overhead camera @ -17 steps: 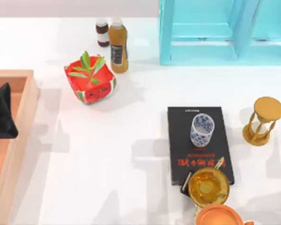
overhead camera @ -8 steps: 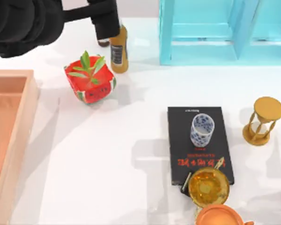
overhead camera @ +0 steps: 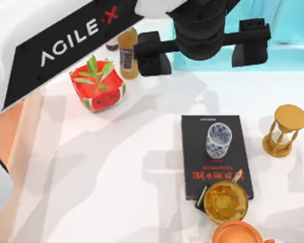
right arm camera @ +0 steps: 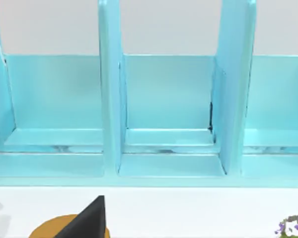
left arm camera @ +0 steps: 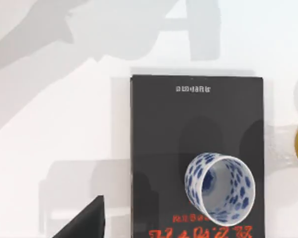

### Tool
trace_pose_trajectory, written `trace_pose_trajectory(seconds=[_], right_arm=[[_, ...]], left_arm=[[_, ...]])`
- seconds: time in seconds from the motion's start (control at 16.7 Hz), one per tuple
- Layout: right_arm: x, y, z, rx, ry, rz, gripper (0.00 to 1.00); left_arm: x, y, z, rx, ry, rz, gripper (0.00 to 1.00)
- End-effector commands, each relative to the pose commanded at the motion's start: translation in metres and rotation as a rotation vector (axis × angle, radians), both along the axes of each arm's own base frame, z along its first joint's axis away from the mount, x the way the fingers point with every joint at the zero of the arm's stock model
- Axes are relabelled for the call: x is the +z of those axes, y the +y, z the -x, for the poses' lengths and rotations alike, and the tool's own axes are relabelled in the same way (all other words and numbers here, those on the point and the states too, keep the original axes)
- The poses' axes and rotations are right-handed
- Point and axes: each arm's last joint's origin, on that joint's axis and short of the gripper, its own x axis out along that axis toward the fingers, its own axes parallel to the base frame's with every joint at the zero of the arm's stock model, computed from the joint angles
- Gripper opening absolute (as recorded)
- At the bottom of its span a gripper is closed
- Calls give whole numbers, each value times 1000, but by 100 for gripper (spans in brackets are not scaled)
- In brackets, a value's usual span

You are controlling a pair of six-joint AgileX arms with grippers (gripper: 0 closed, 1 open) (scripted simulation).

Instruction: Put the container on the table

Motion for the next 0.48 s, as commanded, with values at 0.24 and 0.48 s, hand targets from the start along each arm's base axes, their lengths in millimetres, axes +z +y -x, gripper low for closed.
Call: trace_pose_trajectory(seconds=[0.24, 0.48], right_arm=[[0, 0, 0, 0, 0, 0, 100], [0, 0, 0, 0, 0, 0, 100]], left_arm=[[-44, -60, 12, -1, 82, -101, 100], [-70, -86, 24, -1, 113, -157, 100]])
